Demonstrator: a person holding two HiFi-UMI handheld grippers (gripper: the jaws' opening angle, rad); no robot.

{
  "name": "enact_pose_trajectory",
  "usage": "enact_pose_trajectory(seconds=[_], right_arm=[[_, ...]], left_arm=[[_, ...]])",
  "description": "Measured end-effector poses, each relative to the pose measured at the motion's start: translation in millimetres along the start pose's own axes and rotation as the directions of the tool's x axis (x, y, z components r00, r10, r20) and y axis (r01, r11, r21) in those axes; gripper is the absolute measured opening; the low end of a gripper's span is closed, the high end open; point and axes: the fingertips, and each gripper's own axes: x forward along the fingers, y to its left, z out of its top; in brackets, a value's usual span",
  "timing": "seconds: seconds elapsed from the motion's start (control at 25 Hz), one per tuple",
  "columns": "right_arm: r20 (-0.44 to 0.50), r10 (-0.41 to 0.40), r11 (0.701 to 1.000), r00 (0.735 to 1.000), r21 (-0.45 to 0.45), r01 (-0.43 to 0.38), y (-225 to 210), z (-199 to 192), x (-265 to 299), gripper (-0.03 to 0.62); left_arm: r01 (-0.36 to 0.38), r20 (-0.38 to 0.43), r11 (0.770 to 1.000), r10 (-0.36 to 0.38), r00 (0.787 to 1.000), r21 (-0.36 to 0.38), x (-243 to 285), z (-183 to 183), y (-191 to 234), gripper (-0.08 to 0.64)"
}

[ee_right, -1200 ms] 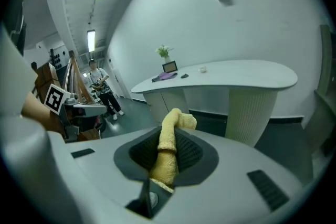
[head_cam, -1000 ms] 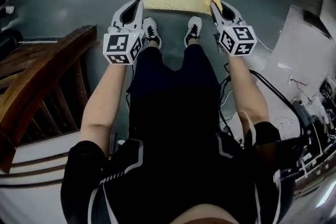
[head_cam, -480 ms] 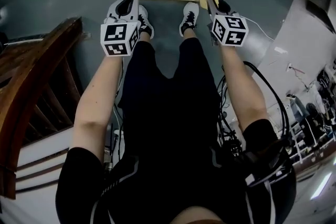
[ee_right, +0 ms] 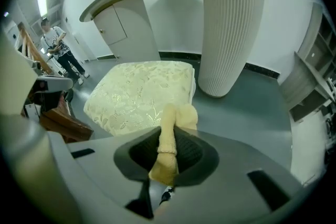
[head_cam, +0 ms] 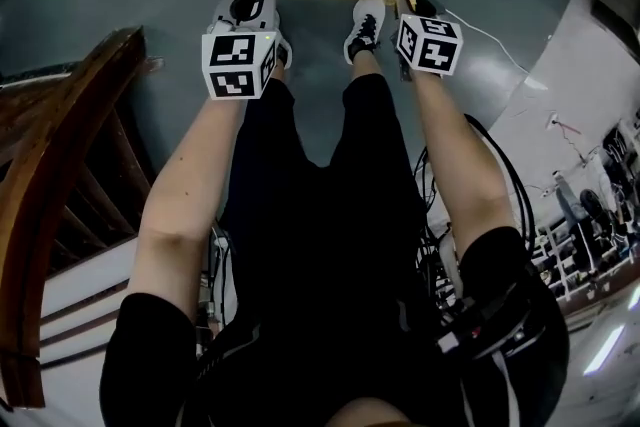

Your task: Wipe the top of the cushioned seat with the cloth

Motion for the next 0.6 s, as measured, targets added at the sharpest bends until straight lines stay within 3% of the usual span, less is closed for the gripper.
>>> enact_pose_trajectory(seconds=[0.16, 0.6], right_arm=[[0.007, 0.004, 0.998, 1.0, 0.067, -0.005, 3.9, -7.5, 10.9, 0.066], [-0.003, -0.051, 0.994, 0.999, 0.091, 0.051, 20.1, -2.0, 12.8, 0.064]], left_arm=[[0.003, -0.018, 1.0, -0.003, 1.0, 0.005, 6.5, -10.4, 7.2, 0.005], [0.004, -0.029, 1.0, -0.005, 1.0, -0.021, -3.5, -27.6, 37.1, 0.005]])
